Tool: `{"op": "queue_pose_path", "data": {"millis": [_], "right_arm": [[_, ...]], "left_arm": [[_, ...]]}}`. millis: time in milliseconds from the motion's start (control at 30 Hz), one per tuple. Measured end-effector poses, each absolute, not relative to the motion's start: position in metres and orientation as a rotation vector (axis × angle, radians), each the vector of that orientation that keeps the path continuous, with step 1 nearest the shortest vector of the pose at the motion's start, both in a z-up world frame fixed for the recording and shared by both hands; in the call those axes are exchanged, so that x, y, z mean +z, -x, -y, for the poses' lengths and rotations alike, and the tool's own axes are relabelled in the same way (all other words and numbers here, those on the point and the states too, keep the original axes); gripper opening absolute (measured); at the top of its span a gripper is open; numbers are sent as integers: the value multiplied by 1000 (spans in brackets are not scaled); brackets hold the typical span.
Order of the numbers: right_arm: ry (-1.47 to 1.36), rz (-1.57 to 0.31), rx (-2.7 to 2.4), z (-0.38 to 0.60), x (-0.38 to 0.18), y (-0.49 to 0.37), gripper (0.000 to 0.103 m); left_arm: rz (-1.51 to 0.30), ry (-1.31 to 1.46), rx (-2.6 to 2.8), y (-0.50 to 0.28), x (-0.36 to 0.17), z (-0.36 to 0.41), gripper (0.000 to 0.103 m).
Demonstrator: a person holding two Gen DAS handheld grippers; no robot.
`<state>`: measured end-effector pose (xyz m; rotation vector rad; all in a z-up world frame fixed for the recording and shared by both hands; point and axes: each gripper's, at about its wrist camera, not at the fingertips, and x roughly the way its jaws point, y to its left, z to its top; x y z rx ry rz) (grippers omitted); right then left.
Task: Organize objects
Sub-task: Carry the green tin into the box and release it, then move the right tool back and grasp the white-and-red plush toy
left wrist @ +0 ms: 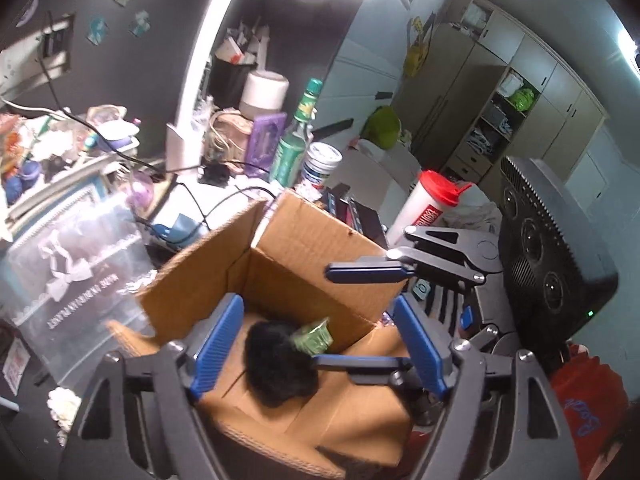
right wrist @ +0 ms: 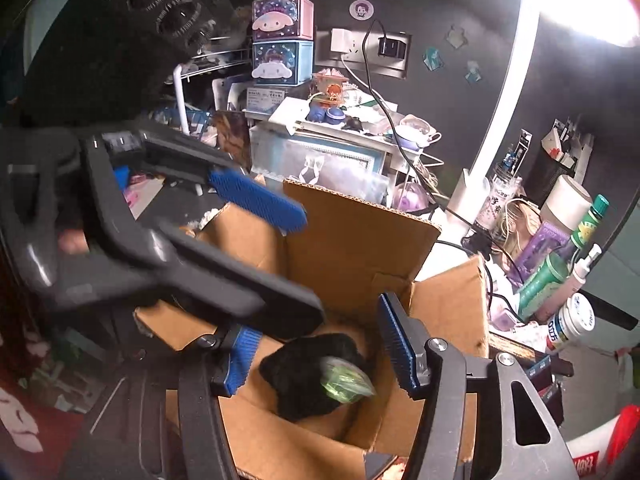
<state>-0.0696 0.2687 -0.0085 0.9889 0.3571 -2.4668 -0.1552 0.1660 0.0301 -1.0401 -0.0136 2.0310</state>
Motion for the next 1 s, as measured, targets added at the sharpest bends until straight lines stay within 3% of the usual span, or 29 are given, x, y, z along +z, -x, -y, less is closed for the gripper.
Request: {"op": "queue_pose_path", "data": {"millis": [367,433,667,1000], "right_arm": [[-962,-366,-2456,-250,0,64,60],[-945,-362,-2446,-241,2,61,60],[-842,-329,-2357,-189,11,43,60],[-806,-246,-2165,-101,-28,15,60]], "left_arm": [[22,999,2225,132,39,-104,76],[25,984,2256,125,41,-90,85],[46,921,2382,94,43,-34,85],[132,916,2556,57,3,53,93]]}}
